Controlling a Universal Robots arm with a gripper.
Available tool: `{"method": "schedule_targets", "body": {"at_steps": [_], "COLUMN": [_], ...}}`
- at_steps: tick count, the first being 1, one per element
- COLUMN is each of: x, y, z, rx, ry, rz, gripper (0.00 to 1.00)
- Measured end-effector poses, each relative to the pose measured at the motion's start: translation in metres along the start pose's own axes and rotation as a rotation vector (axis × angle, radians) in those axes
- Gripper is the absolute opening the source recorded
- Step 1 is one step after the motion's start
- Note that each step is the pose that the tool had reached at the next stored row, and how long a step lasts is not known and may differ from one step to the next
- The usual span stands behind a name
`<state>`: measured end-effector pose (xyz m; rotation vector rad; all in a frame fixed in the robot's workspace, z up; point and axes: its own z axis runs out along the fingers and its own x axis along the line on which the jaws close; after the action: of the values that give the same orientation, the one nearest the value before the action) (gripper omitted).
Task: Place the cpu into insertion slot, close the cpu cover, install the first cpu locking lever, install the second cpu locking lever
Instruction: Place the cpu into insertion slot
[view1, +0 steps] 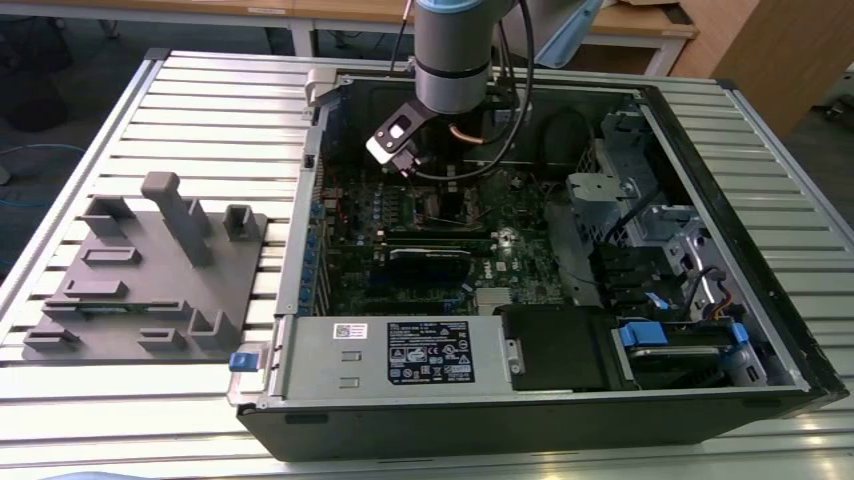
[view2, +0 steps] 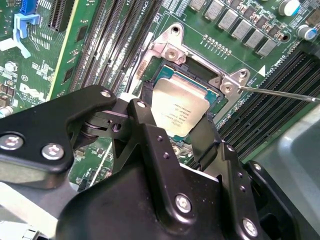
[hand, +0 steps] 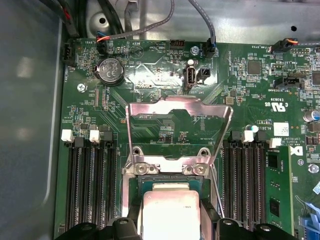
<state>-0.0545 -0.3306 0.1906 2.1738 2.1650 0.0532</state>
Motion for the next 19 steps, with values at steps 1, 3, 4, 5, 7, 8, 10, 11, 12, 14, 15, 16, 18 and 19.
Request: {"method": "schedule_targets", "body": {"at_steps": [1, 3, 4, 5, 7, 8, 10, 11, 12, 14, 15, 16, 18, 19], "x": [0.0000, 0.0000, 0.0000, 0.0000, 0.0000, 0.0000, 0.0000, 0.0000, 0.0000, 0.0000, 0.0000, 0.0001, 0.0002, 0.0001], "y": [0.0000, 0.0000, 0.0000, -0.0001, -0.0001, -0.0001, -0.0001, -0.0001, -0.0001, -0.0001, -0.0001, 0.0000, 0.0001, 0.0001], "z": [0.0000, 0.0000, 0.0002, 0.0006, 0.0011, 0.0012, 0.0013, 0.0013, 0.0013, 0.0011, 0.0007, 0.0003, 0.0000, -0.0002], "rx": [-0.0001, -0.0002, -0.0001, 0.0000, 0.0002, 0.0001, -0.0001, -0.0001, -0.0001, -0.0002, -0.0004, -0.0006, -0.0007, -0.0006], "ry": [0.0002, 0.0002, 0.0002, 0.0001, -0.0002, -0.0002, 0.0001, 0.0001, 0.0001, 0.0003, 0.0004, 0.0007, 0.0010, 0.0008], "rz": [0.000, 0.000, 0.000, 0.000, 0.000, 0.000, 0.000, 0.000, 0.000, 0.000, 0.000, 0.000, 0.000, 0.000], "gripper": [0.54, 0.54, 0.54, 0.54, 0.54, 0.54, 0.54, 0.54, 0.54, 0.54, 0.54, 0.54, 0.54, 0.54]}}
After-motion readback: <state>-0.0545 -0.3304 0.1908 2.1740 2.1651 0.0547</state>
